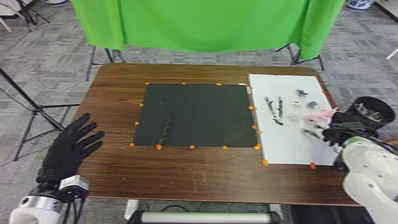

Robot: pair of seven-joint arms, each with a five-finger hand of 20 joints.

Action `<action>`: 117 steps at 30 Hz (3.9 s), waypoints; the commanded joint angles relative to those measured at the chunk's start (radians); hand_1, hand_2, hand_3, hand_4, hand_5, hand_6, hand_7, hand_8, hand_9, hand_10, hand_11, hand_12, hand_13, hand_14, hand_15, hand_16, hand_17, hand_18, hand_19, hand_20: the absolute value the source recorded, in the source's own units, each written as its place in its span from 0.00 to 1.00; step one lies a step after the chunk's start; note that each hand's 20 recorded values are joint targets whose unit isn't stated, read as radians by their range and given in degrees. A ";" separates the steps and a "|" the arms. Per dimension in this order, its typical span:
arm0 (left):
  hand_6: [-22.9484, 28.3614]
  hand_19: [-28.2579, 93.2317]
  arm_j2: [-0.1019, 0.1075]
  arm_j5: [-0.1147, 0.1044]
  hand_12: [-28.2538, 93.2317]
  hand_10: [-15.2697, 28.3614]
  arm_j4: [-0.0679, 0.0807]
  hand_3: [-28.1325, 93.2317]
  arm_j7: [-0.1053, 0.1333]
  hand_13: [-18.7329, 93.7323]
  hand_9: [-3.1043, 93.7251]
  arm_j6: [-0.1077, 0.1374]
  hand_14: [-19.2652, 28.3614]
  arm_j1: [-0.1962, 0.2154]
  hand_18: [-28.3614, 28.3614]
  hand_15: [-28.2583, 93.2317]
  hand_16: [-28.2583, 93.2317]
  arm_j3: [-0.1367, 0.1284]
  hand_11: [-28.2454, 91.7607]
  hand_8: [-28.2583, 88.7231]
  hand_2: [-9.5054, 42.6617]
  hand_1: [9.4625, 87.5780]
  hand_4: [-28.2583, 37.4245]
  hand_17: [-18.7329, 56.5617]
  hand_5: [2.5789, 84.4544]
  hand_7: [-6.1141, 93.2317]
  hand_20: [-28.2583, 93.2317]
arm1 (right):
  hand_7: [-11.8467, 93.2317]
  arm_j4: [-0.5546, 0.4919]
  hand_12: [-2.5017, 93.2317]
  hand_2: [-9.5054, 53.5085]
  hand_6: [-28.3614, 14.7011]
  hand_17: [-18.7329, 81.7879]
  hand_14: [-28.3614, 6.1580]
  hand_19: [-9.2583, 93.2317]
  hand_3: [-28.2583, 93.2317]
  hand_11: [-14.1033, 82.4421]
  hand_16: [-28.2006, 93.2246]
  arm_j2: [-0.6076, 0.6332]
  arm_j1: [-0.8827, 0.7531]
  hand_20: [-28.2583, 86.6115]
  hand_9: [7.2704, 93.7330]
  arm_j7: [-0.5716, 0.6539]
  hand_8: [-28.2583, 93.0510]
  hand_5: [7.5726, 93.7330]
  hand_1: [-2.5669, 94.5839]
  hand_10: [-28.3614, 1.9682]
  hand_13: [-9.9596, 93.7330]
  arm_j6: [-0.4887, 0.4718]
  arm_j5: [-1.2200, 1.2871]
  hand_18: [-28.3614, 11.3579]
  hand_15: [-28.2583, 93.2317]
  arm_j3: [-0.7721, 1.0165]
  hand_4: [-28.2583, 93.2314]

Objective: Arrange flowers

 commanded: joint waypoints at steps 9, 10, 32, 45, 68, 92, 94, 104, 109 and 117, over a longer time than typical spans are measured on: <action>0.49 0.58 -0.016 -0.007 0.38 0.62 -0.014 0.80 -0.005 0.36 0.27 0.016 0.74 0.018 0.89 0.48 0.24 -0.003 0.38 0.15 0.00 0.19 0.05 0.13 0.28 0.27 0.32 | 0.60 -0.091 0.40 0.06 0.78 0.77 0.70 1.00 0.93 0.70 0.50 -0.126 0.245 0.87 0.99 -0.046 0.40 0.83 0.38 0.72 0.94 0.012 0.003 0.21 0.90 -0.188 0.11; 0.49 0.58 -0.014 -0.007 0.38 0.61 -0.010 0.80 -0.005 0.36 0.27 0.014 0.74 0.009 0.89 0.48 0.24 0.001 0.38 0.15 0.00 0.19 0.05 0.13 0.28 0.27 0.32 | 0.60 -0.090 0.40 0.06 0.78 0.77 0.70 1.00 0.93 0.70 0.50 -0.138 0.262 0.87 0.99 -0.053 0.40 0.84 0.37 0.72 0.94 0.018 0.010 0.21 0.90 -0.208 0.11; 0.49 0.58 -0.022 0.010 0.37 0.61 0.010 0.80 -0.058 0.36 0.27 -0.018 0.74 -0.036 0.89 0.48 0.24 0.022 0.39 0.15 0.01 0.19 0.04 0.13 0.28 0.27 0.32 | 0.58 0.180 0.39 0.11 0.76 0.80 0.74 1.00 0.92 0.70 0.50 -0.508 0.547 0.87 1.00 -0.133 0.40 0.83 0.40 0.75 0.96 -0.084 -0.104 0.22 0.89 -0.614 0.09; 0.49 0.58 -0.026 0.017 0.37 0.62 0.020 0.80 -0.074 0.36 0.27 -0.030 0.74 -0.065 0.89 0.48 0.24 0.035 0.38 0.15 0.01 0.19 0.05 0.13 0.28 0.27 0.32 | 0.58 0.262 0.39 0.11 0.76 0.79 0.74 1.00 0.92 0.69 0.50 -0.609 0.557 0.87 1.00 -0.079 0.40 0.83 0.39 0.75 0.95 -0.110 -0.162 0.23 0.89 -0.652 0.10; 0.49 0.58 -0.022 0.022 0.37 0.62 0.027 0.80 -0.092 0.36 0.27 -0.034 0.74 -0.085 0.89 0.48 0.24 0.047 0.38 0.15 0.03 0.19 0.05 0.13 0.28 0.27 0.32 | 0.58 0.262 0.38 0.29 0.69 0.79 0.74 1.00 0.90 0.66 0.50 -0.682 0.531 0.86 1.00 -0.085 0.15 0.85 0.23 0.72 0.95 -0.128 -0.114 0.23 0.87 -0.631 0.10; 0.49 0.58 -0.018 0.008 0.37 0.61 0.017 0.80 -0.060 0.36 0.27 -0.015 0.74 -0.053 0.89 0.48 0.24 0.041 0.39 0.15 0.04 0.20 0.05 0.13 0.28 0.27 0.32 | 0.54 0.111 0.40 0.26 0.64 0.75 0.72 1.00 0.87 0.62 0.50 -0.527 0.554 0.85 0.97 -0.135 0.15 0.80 0.20 0.67 0.92 -0.014 -0.077 0.22 0.86 -0.527 0.08; 0.49 0.58 -0.019 0.011 0.37 0.61 0.018 0.80 -0.067 0.36 0.27 -0.019 0.74 -0.056 0.89 0.48 0.24 0.038 0.39 0.15 0.04 0.20 0.05 0.13 0.28 0.27 0.32 | 0.51 0.086 0.39 0.25 0.61 0.70 0.66 1.00 0.87 0.61 0.50 -0.475 0.543 0.83 0.90 -0.138 0.14 0.75 0.20 0.59 0.88 0.016 -0.103 0.21 0.86 -0.513 0.08; 0.49 0.58 -0.018 0.005 0.37 0.61 0.011 0.80 -0.054 0.36 0.27 -0.009 0.74 -0.032 0.89 0.48 0.24 0.028 0.39 0.15 0.04 0.20 0.06 0.13 0.28 0.27 0.32 | 0.45 0.146 0.34 0.11 0.56 0.66 0.62 1.00 0.83 0.57 0.47 -0.266 0.570 0.81 0.79 -0.033 0.15 0.65 0.20 0.52 0.84 -0.052 -0.081 0.21 0.88 -0.468 0.04; 0.49 0.58 -0.020 0.002 0.37 0.61 0.005 0.80 -0.047 0.36 0.27 -0.001 0.74 -0.018 0.89 0.48 0.24 0.026 0.39 0.15 0.04 0.20 0.05 0.13 0.28 0.28 0.32 | 0.39 0.206 0.28 0.07 0.53 0.66 0.63 1.00 0.82 0.44 0.47 -0.226 0.601 0.80 0.77 -0.002 0.16 0.61 0.17 0.49 0.83 -0.097 -0.090 0.21 0.87 -0.505 0.02; 0.49 0.58 -0.025 0.004 0.37 0.62 0.002 0.80 -0.050 0.36 0.27 0.003 0.74 -0.015 0.89 0.48 0.24 0.028 0.39 0.15 0.04 0.20 0.06 0.13 0.28 0.27 0.32 | 0.35 0.296 0.26 0.04 0.47 0.65 0.64 1.00 0.82 0.41 0.47 -0.230 0.630 0.79 0.72 0.040 0.17 0.56 0.16 0.45 0.82 -0.110 -0.116 0.20 0.87 -0.552 0.01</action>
